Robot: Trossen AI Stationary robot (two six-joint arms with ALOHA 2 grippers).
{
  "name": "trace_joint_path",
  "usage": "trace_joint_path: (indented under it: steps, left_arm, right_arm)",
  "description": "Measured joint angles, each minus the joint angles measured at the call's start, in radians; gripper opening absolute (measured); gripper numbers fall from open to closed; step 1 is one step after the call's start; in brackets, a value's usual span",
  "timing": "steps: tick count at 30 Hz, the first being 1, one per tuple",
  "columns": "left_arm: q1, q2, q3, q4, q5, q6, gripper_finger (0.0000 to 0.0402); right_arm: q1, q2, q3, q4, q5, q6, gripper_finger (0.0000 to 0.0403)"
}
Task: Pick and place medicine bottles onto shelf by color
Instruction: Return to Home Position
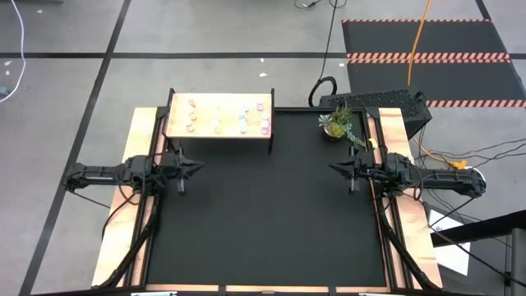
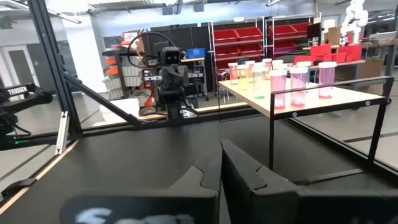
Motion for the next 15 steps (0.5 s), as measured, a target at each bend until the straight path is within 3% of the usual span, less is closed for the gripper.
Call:
trace_joint_path:
  steps: [15]
  left_arm:
    - [0.020, 0.069, 0.000, 0.002, -0.019, 0.016, 0.0026]
  right_arm:
    - [0.000, 0.000, -0.001, -0.005, -0.004, 0.000, 0.0000]
